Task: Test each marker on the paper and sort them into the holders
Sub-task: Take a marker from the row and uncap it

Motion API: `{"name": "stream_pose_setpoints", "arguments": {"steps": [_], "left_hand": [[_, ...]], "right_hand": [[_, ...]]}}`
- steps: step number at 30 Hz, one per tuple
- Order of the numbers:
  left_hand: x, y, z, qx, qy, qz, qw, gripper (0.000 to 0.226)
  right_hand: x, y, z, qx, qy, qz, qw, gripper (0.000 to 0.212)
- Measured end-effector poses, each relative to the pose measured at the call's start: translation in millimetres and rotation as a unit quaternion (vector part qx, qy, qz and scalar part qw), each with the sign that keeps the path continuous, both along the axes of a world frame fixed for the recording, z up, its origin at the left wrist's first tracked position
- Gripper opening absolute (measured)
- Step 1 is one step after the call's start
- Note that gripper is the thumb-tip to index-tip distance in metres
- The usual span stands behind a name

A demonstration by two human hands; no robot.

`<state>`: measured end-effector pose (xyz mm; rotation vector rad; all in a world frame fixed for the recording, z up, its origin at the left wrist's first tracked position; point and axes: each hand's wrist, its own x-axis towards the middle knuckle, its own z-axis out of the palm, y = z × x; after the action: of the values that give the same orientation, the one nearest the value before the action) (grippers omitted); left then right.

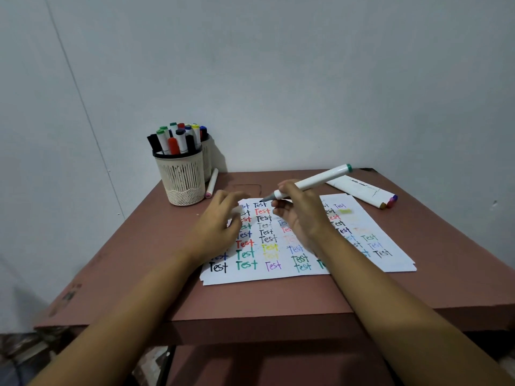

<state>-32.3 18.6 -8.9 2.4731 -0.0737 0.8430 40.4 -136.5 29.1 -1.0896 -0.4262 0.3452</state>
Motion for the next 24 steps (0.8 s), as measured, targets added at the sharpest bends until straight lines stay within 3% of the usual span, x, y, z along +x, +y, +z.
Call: {"name": "stream_pose_setpoints", "arguments": {"steps": [9, 18, 22, 24], "left_hand": [[5, 2, -4, -0.012, -0.048, -0.037, 0.998, 0.047], [2, -4, 2, -0.043, -0.07, -0.077, 0.994, 0.043], [4, -1, 0, -0.066, -0.063, -0.039, 0.995, 0.033], [5, 1, -1, -0.053, -0.054, -0.019, 0.997, 0.045]], "right_hand": [[1, 7, -5, -0.025, -0.029, 0.032, 0.999, 0.027], [2, 10, -14, -0.078, -0.048, 0.089, 0.992, 0.013], [4, 8, -13, -0.057, -0.023, 0.092, 0.994, 0.011], [4, 9, -14, -0.059, -0.012, 0.092, 0.994, 0.01]]}}
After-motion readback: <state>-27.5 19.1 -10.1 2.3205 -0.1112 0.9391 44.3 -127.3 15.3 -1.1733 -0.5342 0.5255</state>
